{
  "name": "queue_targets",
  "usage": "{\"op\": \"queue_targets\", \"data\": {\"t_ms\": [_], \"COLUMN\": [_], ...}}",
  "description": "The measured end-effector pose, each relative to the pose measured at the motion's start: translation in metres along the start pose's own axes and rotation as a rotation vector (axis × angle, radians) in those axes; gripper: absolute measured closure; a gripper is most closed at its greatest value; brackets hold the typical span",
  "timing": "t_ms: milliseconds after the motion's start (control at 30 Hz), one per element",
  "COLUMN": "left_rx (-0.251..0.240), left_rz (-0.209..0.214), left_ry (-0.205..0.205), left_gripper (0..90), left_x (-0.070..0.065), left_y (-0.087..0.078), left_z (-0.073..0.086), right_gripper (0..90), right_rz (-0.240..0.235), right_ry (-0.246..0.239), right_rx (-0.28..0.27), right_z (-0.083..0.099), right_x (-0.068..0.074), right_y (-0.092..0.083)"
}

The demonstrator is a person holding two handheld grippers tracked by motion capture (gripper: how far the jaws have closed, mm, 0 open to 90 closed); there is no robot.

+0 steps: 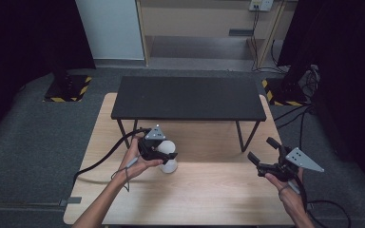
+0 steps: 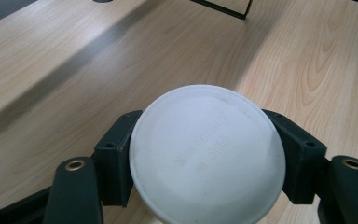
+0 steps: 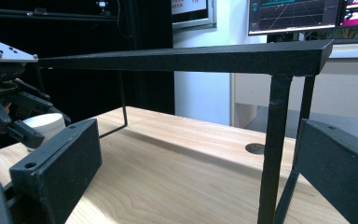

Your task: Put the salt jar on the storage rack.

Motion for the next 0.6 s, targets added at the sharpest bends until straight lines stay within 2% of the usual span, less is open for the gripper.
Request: {"op": "queue_targets", "data": {"t_ms": [100,233,267,400,600], "left_rx": [-0.003,-0.021,-0.029,-0.005,-0.002], "left_rz": [-0.013,-0.004,-0.002,-0.018,-0.009], "left_ry": [0.013,-0.012,-0.016,0.022,0.024], "left_gripper": [32.4,32.5,32.5,32.5,32.6], "left_x": [-0.002,-0.004,-0.004,-0.014,-0.025], "left_y": [-0.004,-0.019,-0.024,-0.05,-0.093], "left_z": [0.0,-0.001,-0.001,-0.014,-0.038], "right_gripper": [1.0,0.9,0.9,1.0,1.0], "right_rz": [0.0,0.001,0.001,0.001,-0.005], "right_ry": [-0.001,-0.002,-0.003,-0.003,-0.004], "right_rx": [0.0,-0.001,-0.001,-0.001,0.001], "right_z": [0.0,0.0,0.0,0.0,0.0], "right_x": [0.0,0.0,0.0,0.0,0.0], "right_y": [0.0,0.0,0.0,0.0,0.001]}}
Point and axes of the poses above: each handheld gripper's, and its own axes: y roughly forward along the jaws, z roughly out of its underside, x roughly to its left, the point moved 5 cm from there along y, roughly forward along the jaws, and after that the axes turned 1 degree about -y, right-handed, at the moved point
